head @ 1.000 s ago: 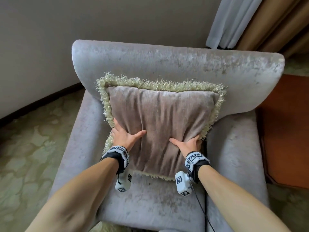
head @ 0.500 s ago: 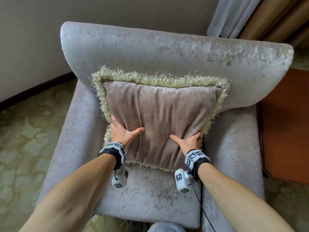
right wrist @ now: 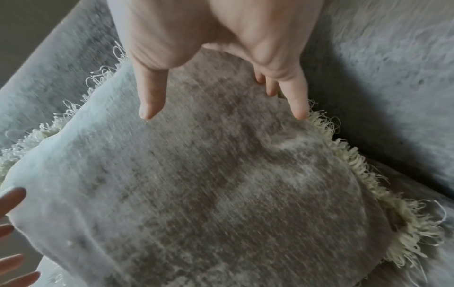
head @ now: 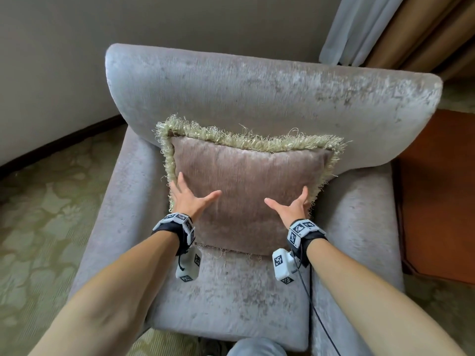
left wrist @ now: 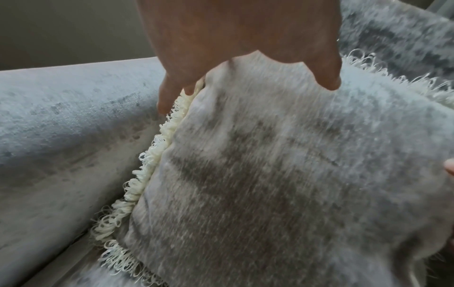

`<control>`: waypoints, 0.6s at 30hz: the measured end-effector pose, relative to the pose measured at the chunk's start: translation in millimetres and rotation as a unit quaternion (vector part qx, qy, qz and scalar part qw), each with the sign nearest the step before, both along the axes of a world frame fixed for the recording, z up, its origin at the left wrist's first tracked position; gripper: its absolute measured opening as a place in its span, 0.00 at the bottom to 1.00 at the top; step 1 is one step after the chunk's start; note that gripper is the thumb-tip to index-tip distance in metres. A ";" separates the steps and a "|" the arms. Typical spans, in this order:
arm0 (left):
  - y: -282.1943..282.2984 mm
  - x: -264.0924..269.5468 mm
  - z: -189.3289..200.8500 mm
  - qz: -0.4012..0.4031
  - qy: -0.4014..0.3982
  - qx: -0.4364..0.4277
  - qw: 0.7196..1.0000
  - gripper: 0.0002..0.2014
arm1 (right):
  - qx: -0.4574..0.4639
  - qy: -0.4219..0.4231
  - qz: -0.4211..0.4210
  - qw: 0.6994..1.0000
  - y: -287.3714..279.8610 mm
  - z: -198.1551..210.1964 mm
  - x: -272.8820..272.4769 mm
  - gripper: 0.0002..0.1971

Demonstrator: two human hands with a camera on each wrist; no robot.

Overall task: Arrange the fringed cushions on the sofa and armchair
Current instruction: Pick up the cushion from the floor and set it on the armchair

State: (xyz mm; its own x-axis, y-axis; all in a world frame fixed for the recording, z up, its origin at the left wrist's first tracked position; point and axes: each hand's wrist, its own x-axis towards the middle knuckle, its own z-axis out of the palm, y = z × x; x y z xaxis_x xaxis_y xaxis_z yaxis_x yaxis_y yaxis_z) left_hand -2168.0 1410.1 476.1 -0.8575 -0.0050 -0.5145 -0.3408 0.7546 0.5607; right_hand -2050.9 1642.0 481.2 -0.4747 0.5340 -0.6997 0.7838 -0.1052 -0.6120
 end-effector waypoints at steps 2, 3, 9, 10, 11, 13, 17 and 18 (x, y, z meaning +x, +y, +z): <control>3.6 0.9 7.9 -0.008 0.011 0.012 1.000 0.64 | 0.004 0.002 0.004 1.000 0.4 5.5 0.9 0.62; 4.8 1.4 11.5 -0.010 0.018 0.018 1.000 0.63 | 0.006 0.003 0.008 1.000 0.7 7.7 1.4 0.62; 5.4 -2.7 34.7 -0.007 0.063 0.041 0.997 0.60 | 0.015 0.029 0.006 0.999 7.9 25.5 0.3 0.61; 5.1 -5.0 38.0 -0.005 0.069 0.047 0.996 0.60 | 0.017 0.034 0.002 0.999 10.1 29.9 -0.5 0.60; 4.9 -8.6 41.2 -0.002 0.073 0.055 0.996 0.60 | 0.021 0.039 -0.001 0.999 12.9 33.4 -2.2 0.60; 4.7 -19.5 45.2 0.008 0.076 0.072 0.994 0.60 | 0.034 0.044 -0.008 0.998 20.9 37.5 -7.3 0.59; 5.9 -51.6 46.0 0.041 0.084 0.099 0.991 0.60 | 0.064 0.042 -0.035 0.996 41.0 38.8 -22.9 0.58; 6.4 -59.3 44.7 0.050 0.085 0.101 0.990 0.60 | 0.069 0.038 -0.046 0.996 46.3 37.8 -26.4 0.58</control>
